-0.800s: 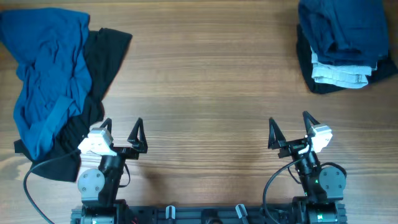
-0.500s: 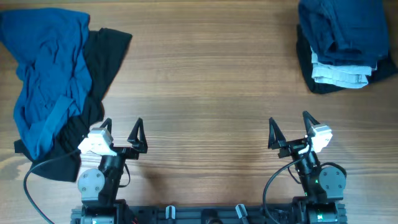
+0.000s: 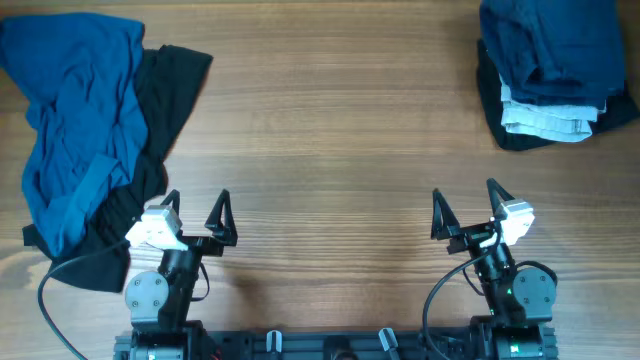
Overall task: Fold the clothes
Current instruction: 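Move the left gripper toward the teal polo shirt on the left pile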
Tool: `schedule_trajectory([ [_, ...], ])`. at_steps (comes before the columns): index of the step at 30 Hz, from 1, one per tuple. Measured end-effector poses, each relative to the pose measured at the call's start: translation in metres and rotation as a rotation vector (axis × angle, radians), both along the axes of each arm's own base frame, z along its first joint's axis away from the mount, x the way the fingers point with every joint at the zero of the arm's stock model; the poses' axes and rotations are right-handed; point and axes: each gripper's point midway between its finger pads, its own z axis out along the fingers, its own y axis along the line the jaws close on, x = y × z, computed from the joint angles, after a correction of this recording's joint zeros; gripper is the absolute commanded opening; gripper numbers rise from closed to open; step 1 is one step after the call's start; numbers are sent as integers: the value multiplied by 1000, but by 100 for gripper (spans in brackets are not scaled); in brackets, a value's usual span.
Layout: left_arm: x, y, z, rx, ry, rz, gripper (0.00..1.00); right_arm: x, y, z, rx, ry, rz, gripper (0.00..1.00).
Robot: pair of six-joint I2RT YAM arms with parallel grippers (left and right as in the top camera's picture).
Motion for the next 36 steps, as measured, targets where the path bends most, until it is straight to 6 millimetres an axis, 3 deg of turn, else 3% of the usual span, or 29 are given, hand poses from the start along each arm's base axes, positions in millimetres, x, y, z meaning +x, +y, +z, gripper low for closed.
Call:
schedule_trajectory([
  [17,0,3,0,1,0,16,100,0,0,2,9,-8,0,100],
  [20,1,9,0,3,1,53,100,-1,0,24,89,-78,5,100],
  [26,1,3,16,-6,-63,15,100,-4,10,32,155,-59,68,100],
  [28,0,-1,10,-8,-28,-8,100,-4,11,43,154,-45,71,100],
  [29,-1,-3,9,-9,3,-14,100,0,12,55,146,-25,79,100],
  [32,-2,-4,41,-12,3,-23,100,14,16,84,139,29,98,100],
  [35,17,-5,69,-17,103,-33,100,47,27,114,107,129,154,100],
  [36,22,-6,69,-20,149,-37,100,55,29,111,106,193,165,100],
])
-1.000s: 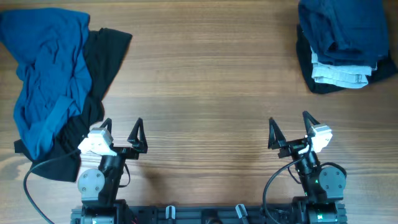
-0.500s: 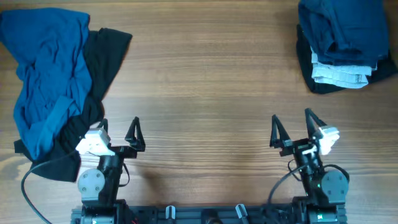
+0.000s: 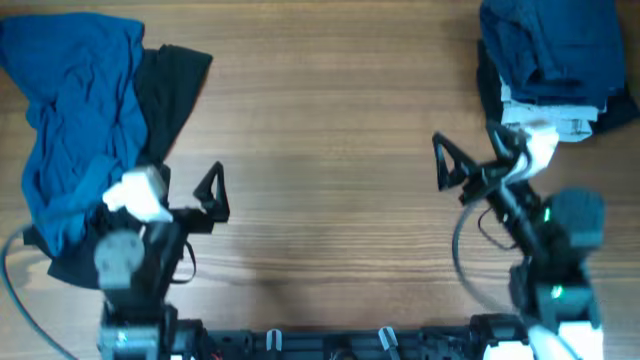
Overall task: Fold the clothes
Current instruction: 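Move the left gripper toward the teal polo shirt on the left pile, then grasp the teal polo shirt with the left gripper and lift it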
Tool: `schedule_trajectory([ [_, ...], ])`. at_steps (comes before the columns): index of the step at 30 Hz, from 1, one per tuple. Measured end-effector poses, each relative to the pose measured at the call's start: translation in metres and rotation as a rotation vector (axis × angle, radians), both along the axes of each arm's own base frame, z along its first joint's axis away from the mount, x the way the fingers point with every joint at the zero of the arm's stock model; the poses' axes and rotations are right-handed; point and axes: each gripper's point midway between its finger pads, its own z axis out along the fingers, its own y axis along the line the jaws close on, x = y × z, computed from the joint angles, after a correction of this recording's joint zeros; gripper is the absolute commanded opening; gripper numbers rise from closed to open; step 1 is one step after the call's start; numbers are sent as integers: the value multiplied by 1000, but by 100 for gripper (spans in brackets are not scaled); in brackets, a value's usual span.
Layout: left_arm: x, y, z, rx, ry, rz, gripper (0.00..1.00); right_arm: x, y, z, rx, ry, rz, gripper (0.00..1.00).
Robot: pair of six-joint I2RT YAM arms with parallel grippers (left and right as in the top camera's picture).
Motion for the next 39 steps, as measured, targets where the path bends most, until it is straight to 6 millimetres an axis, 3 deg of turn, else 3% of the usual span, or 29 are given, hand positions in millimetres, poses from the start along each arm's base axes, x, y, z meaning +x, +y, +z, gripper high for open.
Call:
schedule_trajectory([
  [2,25,-4,13,3,127,-30,100,28,6,10,-16,96,40,100],
  [4,37,-6,11,22,275,-53,100,42,11,9,-35,196,82,100],
  [6,60,-8,25,54,386,-93,100,63,19,13,-54,279,143,100],
  [8,78,-13,35,74,450,-144,100,76,29,19,-45,286,208,100],
  [10,110,-21,43,74,438,-204,100,88,38,23,-35,254,268,100],
  [14,138,-22,11,72,489,-226,100,101,43,12,-12,271,301,99],
  [16,152,4,-18,117,561,-105,99,112,43,-14,0,341,304,99],
  [18,162,41,-39,131,617,55,91,120,45,-36,11,398,305,99],
  [21,161,117,-76,102,726,327,87,125,59,-71,20,490,334,99],
  [24,141,185,-102,78,813,530,85,127,74,-89,15,526,368,99],
  [26,129,208,-111,68,849,596,79,127,84,-100,10,549,387,99],
  [29,110,225,-138,49,953,645,74,128,92,-120,-8,592,387,99],
  [31,103,228,-156,52,1015,653,70,129,93,-123,-15,594,384,99],
  [32,99,228,-169,59,1055,656,64,129,93,-123,-16,594,382,99],
  [35,96,231,-193,70,1116,664,28,129,92,-123,-17,595,380,99],
  [38,94,232,-202,78,1137,664,7,130,92,-123,-17,595,379,98],
  [39,94,233,-202,77,1136,670,4,130,92,-123,-17,595,379,98],
])
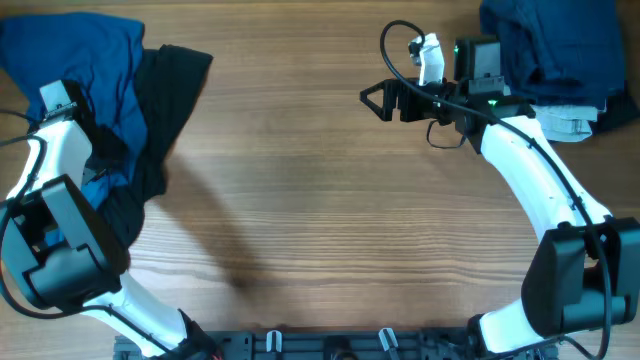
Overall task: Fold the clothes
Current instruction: 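Grasp the teal polo shirt with the left gripper and lift it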
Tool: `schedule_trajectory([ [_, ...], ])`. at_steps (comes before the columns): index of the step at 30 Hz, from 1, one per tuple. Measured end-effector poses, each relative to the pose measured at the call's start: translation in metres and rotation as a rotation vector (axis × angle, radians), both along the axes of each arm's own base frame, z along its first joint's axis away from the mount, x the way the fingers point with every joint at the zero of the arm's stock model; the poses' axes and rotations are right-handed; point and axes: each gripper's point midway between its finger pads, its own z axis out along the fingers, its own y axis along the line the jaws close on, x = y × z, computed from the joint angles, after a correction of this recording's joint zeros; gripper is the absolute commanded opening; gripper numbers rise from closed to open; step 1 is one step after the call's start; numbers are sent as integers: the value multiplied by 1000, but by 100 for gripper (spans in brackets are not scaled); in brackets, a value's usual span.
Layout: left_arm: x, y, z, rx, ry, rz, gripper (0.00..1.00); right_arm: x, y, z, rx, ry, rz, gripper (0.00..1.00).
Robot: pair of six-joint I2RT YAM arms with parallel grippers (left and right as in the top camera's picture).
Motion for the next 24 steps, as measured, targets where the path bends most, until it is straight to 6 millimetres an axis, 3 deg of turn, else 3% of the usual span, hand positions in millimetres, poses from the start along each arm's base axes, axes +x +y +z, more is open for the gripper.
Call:
schedule_trajectory([
  [6,3,-3,4,-34,-20,29,4,1,0,1,1,-4,0,96],
  [8,10,-6,26,-52,-65,24,4,1,0,1,2,-4,-2,91],
  [11,36,-14,109,-57,-298,-20,4,3,1,3,5,-17,-1,88],
  [13,48,-33,185,-62,-521,-97,4,4,0,7,8,-33,-2,88],
  [14,55,-58,233,-63,-668,-182,4,3,-1,15,10,-49,-4,88],
  [16,57,-109,306,-64,-875,-343,4,-4,-6,39,16,-90,-14,88],
  [17,55,-156,354,-73,-1023,-482,4,-11,-13,64,23,-141,-26,88],
  [19,47,-225,402,-118,-1183,-669,4,-30,-27,96,28,-175,-52,89],
  [20,39,-273,427,-164,-1275,-793,4,-43,-38,111,27,-188,-79,89],
  [22,24,-331,442,-252,-1335,-931,4,-60,-55,125,25,-181,-119,89],
  [24,9,-375,445,-328,-1347,-1027,4,-76,-67,126,19,-141,-153,90],
])
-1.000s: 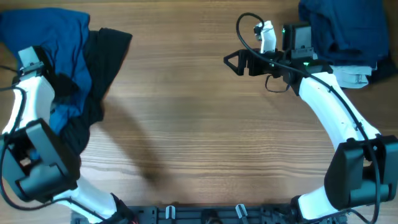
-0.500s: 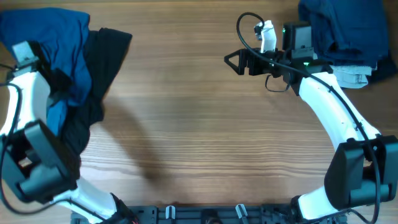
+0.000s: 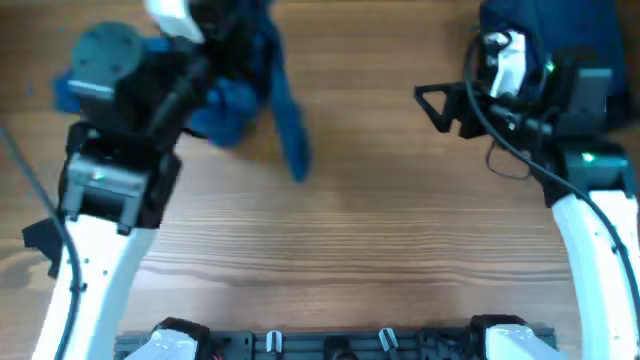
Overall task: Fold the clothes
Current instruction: 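Grasp the teal polo shirt with the left gripper and lift it, then drag the teal shirt right and drop it onto the table center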
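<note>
My left arm (image 3: 120, 130) is raised close to the overhead camera and blurred. Its gripper (image 3: 218, 22) at the top edge appears shut on a blue garment (image 3: 250, 90). The garment hangs bunched, with a long tail trailing down to the right over the table. More blue cloth shows past the arm at the far left. The black garment is hidden under the arm. My right gripper (image 3: 432, 108) stands open and holds nothing, pointing left, just left of the folded stack (image 3: 545, 30).
The stack of folded clothes, dark blue on top, sits in the back right corner, partly covered by my right arm (image 3: 590, 190) and its cables. Wooden table (image 3: 340, 250) stretches across the middle and front.
My left gripper was low on the pile at the far left. Now it is high near the top edge, with the blue garment hanging from it further right. My right gripper has moved back to the right.
Both grippers stood open near the front edge, with the blue and black garments piled at the left. Then each arm had reached outward. Then the left gripper was down in the pile and the right gripper over the table's centre. Now the blue garment hangs lifted.
</note>
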Tool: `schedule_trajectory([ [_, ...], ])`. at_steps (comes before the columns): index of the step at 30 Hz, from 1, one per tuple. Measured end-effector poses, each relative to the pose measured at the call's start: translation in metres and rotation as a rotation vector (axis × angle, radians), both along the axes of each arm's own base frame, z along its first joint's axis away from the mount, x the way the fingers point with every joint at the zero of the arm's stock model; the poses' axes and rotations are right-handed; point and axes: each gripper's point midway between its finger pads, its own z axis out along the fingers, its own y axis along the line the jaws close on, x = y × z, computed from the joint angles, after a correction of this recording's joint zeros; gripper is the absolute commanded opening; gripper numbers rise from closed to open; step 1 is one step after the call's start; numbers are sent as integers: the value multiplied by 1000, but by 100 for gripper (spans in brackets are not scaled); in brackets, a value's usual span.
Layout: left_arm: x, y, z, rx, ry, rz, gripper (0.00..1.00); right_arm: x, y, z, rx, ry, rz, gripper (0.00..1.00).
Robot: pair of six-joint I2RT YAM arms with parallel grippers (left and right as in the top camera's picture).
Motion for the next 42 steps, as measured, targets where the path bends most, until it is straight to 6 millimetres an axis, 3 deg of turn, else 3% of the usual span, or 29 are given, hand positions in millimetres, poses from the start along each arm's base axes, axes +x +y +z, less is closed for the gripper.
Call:
schedule_trajectory([
  [3,-3,-22,5,-19,-24,-25,4,-9,-8,-6,2,51,-23,90],
  [8,4,-11,69,-304,-179,19,4,-10,-9,-7,3,61,-28,93],
  [12,-14,-11,108,-568,-201,-76,4,-5,-36,-7,10,64,-103,95],
  [14,-38,-33,123,-653,-200,-200,4,-4,-59,-9,15,74,-169,96],
  [17,-66,-72,123,-679,-144,-333,4,-5,-82,-12,23,96,-236,96],
  [18,-85,-93,124,-674,-134,-397,4,-6,-89,-13,25,100,-255,97],
  [22,-135,-144,117,-575,-160,-522,4,-7,-90,-14,24,103,-257,98],
  [24,-137,-160,97,-454,-132,-513,4,-7,-90,-14,25,106,-255,98],
  [27,-107,-164,33,-214,13,-362,4,-9,-89,-15,14,104,-242,99],
  [28,-87,-151,0,-109,86,-248,4,-9,-89,-15,14,102,-239,99],
  [30,-57,-119,-36,6,168,-68,4,-9,-88,-15,13,103,-238,100],
  [31,-40,-92,-57,73,222,47,4,-9,-88,-15,13,101,-238,100],
  [34,-7,-19,-92,178,324,300,4,-8,-89,-16,14,105,-238,99],
  [37,19,32,-121,237,408,461,4,-2,-90,-29,20,144,-237,99],
  [39,37,44,-152,291,479,508,17,2,-92,-41,28,187,-237,99],
  [40,42,46,-167,321,513,517,34,3,-92,-46,31,204,-237,99],
  [41,48,48,-189,380,561,519,64,6,-93,-53,35,228,-236,100],
  [42,50,50,-206,426,597,519,87,7,-93,-57,37,239,-236,99],
])
